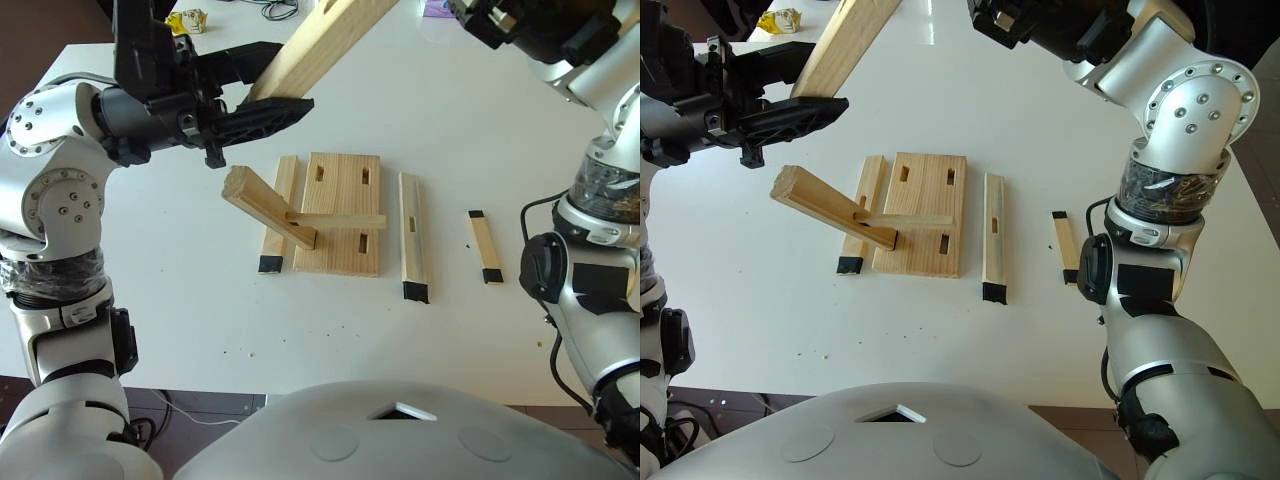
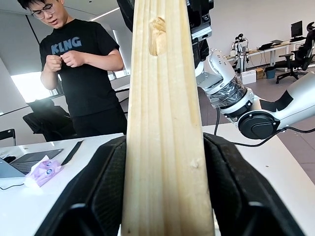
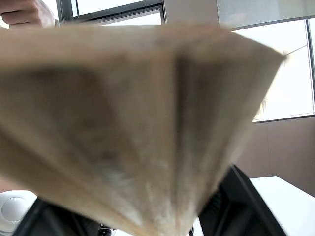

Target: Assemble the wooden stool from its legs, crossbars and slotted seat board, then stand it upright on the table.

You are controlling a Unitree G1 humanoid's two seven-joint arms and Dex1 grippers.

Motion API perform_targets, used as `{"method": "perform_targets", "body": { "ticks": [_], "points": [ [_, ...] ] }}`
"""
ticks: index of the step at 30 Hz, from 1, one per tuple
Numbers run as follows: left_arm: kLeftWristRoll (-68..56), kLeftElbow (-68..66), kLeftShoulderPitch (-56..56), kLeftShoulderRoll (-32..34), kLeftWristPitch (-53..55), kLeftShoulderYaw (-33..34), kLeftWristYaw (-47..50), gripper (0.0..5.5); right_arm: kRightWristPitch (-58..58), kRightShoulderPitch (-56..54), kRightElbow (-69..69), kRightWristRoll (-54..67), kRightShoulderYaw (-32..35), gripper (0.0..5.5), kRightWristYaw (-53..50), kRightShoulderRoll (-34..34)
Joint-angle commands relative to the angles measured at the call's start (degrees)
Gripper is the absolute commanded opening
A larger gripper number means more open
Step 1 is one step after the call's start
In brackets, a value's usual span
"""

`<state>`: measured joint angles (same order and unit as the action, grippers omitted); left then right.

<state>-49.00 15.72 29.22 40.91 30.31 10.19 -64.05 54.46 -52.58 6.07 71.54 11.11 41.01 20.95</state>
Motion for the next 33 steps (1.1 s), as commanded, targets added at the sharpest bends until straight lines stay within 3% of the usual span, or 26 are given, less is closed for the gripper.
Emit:
{"method": "perform_targets", "body": {
  "ticks": [1,5,6,13,19,27,30,33],
  "points": [
    [0.97,-2.24,-0.11,0.98,0.61,0.21,-0.17,2.17,-0.24,0.0,2.43,1.06,0.05,2.2,0.85,0.02],
    [0.09,-3.11,0.55,0.39,1.77,0.96,1.75,2.17,-2.22,0.71,3.53,-0.86,-0.18,2.18,-0.43,-1.01],
    [-0.1,-3.73,0.87,0.56,2.34,0.88,1.79,2.53,-3.24,0.72,3.83,-1.57,-0.11,2.16,-0.64,-1.42],
    [1.68,-9.63,4.21,0.94,2.94,0.96,3.11,3.55,-4.39,0.84,4.78,-3.06,-0.4,2.12,-1.25,-1.45],
    [3.58,-12.14,1.56,2.65,-0.11,4.15,1.76,3.57,-8.06,1.27,3.16,-9.19,-1.36,2.09,-2.85,-1.62],
    [11.65,-16.76,-15.66,1.4,-7.66,7.14,3.23,3.57,-12.89,2.01,-1.53,-17.21,-1.03,2.05,-1.89,0.96],
    [12.46,-17.87,-18.09,-1.49,-9.15,11.36,10.35,3.57,-15.1,4.97,-1.01,-22.8,-4.38,2.05,3.14,5.21],
    [14.98,-16.55,-18.6,-8.7,-10.51,15.7,27.19,3.57,-22.09,10.53,-1.05,-31.96,-9.4,2.04,13.92,13.37]
  ]
}}
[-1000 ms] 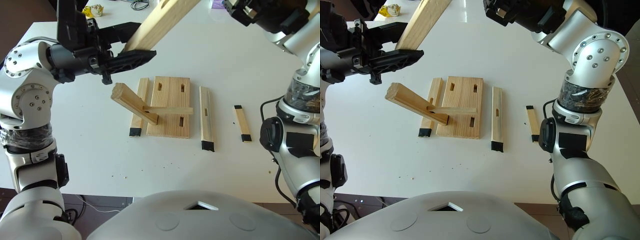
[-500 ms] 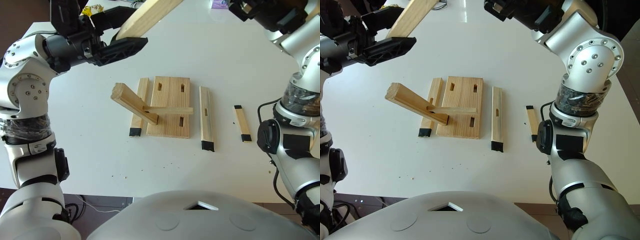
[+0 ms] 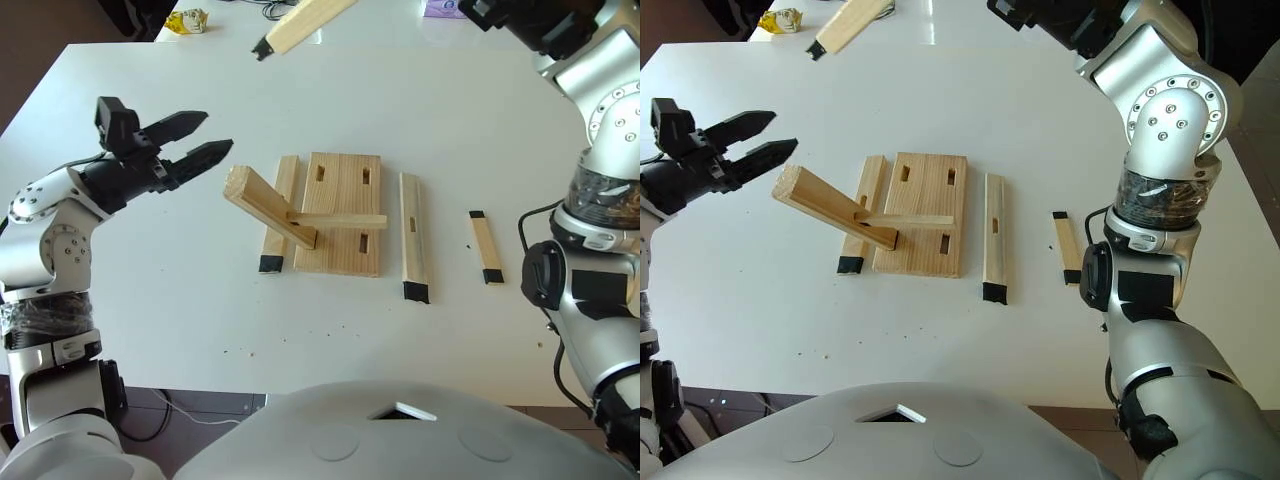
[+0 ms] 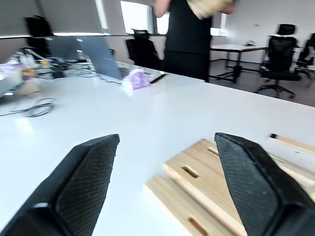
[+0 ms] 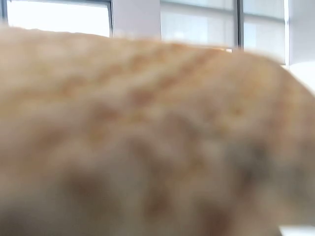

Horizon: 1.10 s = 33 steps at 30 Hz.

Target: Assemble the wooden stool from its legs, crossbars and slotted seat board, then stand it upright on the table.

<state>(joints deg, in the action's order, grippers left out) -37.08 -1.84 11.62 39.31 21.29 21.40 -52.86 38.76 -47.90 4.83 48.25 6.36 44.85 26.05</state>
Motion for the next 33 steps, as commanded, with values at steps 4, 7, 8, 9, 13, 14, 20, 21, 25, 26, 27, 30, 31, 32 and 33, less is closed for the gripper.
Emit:
{"method": "perform_targets", "body": {
  "ticks": [4,7,8,9,13,14,20,21,25,26,27,30,31,32,33],
  "points": [
    [7.16,14.08,-3.6,-24.83,-3.27,4.08,41.69,3.57,-11.74,7.97,-6.26,-14.09,-6.0,2.04,22.62,16.58],
    [14.37,20.22,-3.84,-38.24,-6.99,0.48,58.16,3.57,-10.66,9.32,-4.99,-13.11,-6.46,2.04,30.4,20.39],
    [16.12,21.23,-3.65,-41.6,-7.65,-0.44,61.88,3.57,-10.04,9.89,-4.03,-12.35,-6.43,2.04,32.32,21.19],
    [17.38,21.84,-3.36,-44.69,-7.92,-1.57,64.95,3.57,-9.65,10.57,-3.05,-11.78,-6.45,2.04,34.05,21.86],
    [26.79,19.58,-2.16,-51.42,-9.56,-6.99,73.82,3.57,-10.68,16.36,1.16,-12.68,-7.96,2.04,39.64,24.1],
    [28.09,18.23,-1.51,-52.49,-10.37,-7.9,75.07,3.57,-10.82,16.96,1.61,-13.02,-8.41,2.04,40.22,24.07],
    [31.56,9.8,0.86,-54.35,-16.9,-16.9,78.95,3.57,-11.44,19.05,2.57,-14.09,-9.29,2.04,41.25,23.77],
    [31.69,8.34,0.94,-54.16,-17.99,-18.19,78.96,3.57,-10.93,19.77,3.5,-13.64,-8.97,2.04,40.32,23.27],
    [31.43,7.06,0.94,-51.51,-20.29,-20.8,78.93,3.57,-8.72,20.62,5.68,-11.67,-7.2,2.04,34.42,19.99],
    [31.78,6.97,1.02,-50.9,-20.45,-21.29,79.16,3.57,-8.2,20.75,6.37,-11.09,-6.9,2.04,33.53,19.47],
    [32.33,6.91,1.17,-50.36,-20.54,-21.97,79.4,3.57,-7.7,20.95,7.08,-10.57,-6.61,2.04,32.69,19.11],
    [33.26,6.96,1.28,-49.39,-20.51,-23.58,79.73,3.57,-7.02,21.49,8.49,-9.96,-6.15,2.04,30.99,18.69],
    [32.95,6.84,1.18,-49.39,-20.59,-23.55,79.85,3.57,-6.74,21.64,8.71,-9.73,-5.95,2.04,30.71,18.74],
    [32.11,6.63,1.01,-49.55,-20.72,-23.15,79.85,3.57,-6.66,21.87,8.85,-9.68,-5.83,2.04,30.59,18.84],
    [31.39,6.48,0.88,-49.7,-20.81,-22.74,79.95,3.57,-6.8,22.19,8.94,-9.88,-5.84,2.04,30.56,18.96]
  ]
}}
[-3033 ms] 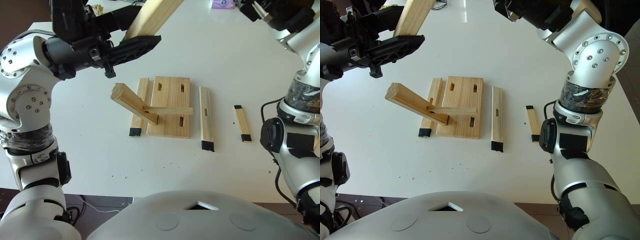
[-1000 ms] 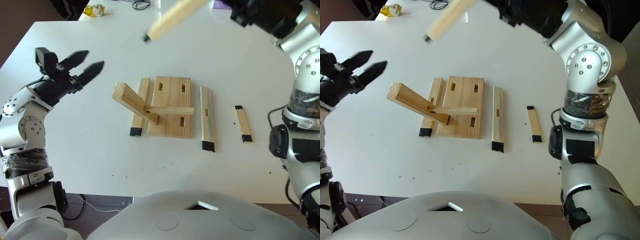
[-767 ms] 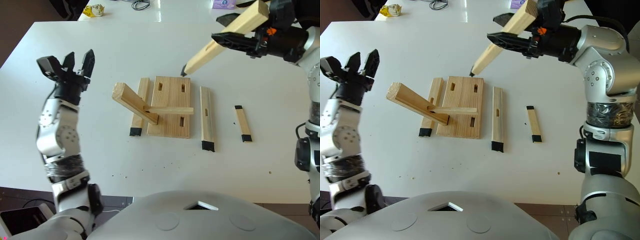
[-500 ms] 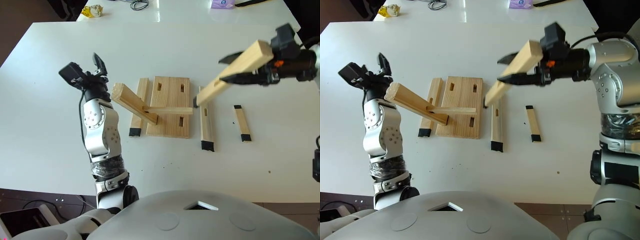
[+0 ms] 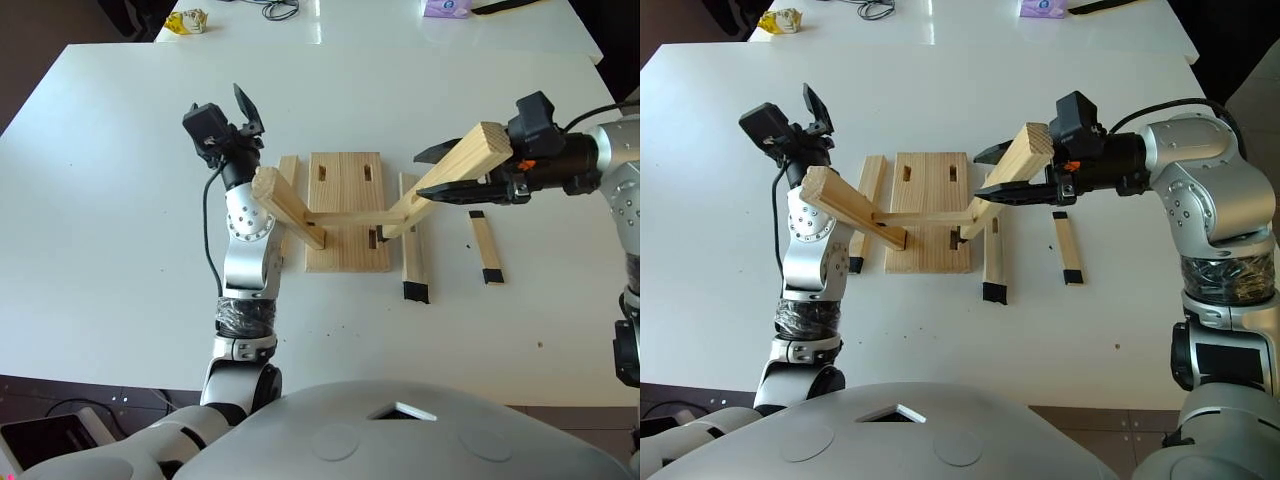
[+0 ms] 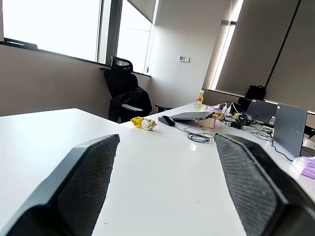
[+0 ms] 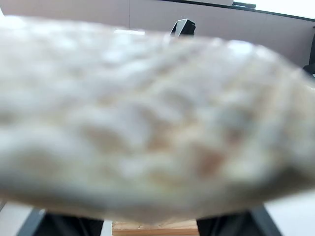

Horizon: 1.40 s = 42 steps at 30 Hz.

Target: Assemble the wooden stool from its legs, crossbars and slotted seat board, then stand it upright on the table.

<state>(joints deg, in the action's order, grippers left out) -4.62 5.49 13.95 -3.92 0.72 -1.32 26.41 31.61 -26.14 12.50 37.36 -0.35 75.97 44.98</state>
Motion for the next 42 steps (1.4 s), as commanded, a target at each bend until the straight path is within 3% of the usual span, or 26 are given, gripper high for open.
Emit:
{"method": "perform_targets", "body": {
  "ticks": [1,16,34,42],
  "points": [
    [-1.56,-0.82,-1.61,-6.55,-0.49,0.41,0.9,3.57,0.11,0.7,1.28,0.7,0.7,2.04,-0.54,0.07],
    [-8.18,9.02,-3.82,-0.18,4.9,13.2,1.42,3.57,-1.46,6.58,3.59,-0.08,0.94,2.04,-4.61,-2.29],
    [-8.41,9.49,-3.08,-2.0,7.37,13.75,-0.28,3.57,-6.51,6.1,3.02,-2.19,-0.27,2.04,-4.81,-2.38],
    [-8.42,10.42,-3.14,-2.45,6.99,13.22,-0.61,3.57,-7.92,4.77,1.87,-5.32,-4.32,2.04,-1.53,-1.29]
  ]
}}
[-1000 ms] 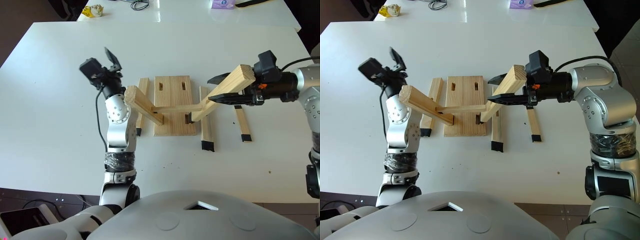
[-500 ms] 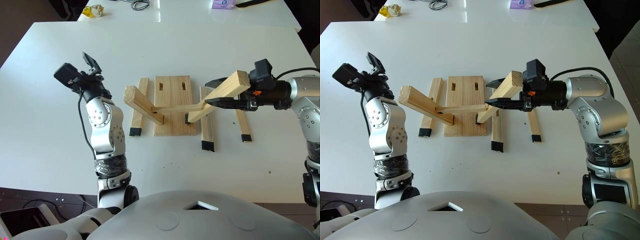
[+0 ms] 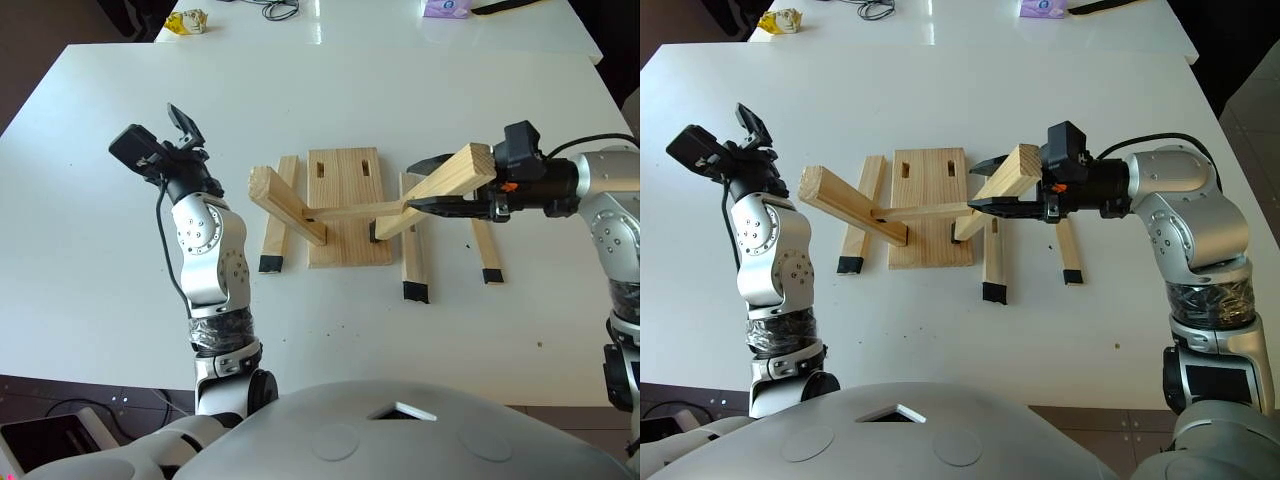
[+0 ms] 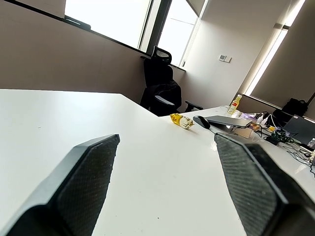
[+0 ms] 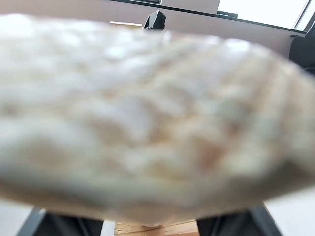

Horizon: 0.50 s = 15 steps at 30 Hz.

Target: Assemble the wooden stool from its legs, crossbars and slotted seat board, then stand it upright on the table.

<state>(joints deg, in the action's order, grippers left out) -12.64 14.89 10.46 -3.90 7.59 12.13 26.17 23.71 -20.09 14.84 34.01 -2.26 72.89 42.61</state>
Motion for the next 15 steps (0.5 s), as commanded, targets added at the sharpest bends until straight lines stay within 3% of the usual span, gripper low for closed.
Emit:
{"method": "perform_targets", "body": {
  "ticks": [1,15],
  "points": [
    [-0.33,1.26,0.35,-2.59,0.05,-0.51,-0.48,3.57,0.28,-1.88,-0.63,-2.24,-3.22,2.04,2.1,1.15],
    [-0.29,2.97,0.89,-4.08,-1.12,-3.69,0.16,3.57,2.1,-7.46,-8.02,-6.61,-10.51,2.04,4.34,0.55]
  ]
}}
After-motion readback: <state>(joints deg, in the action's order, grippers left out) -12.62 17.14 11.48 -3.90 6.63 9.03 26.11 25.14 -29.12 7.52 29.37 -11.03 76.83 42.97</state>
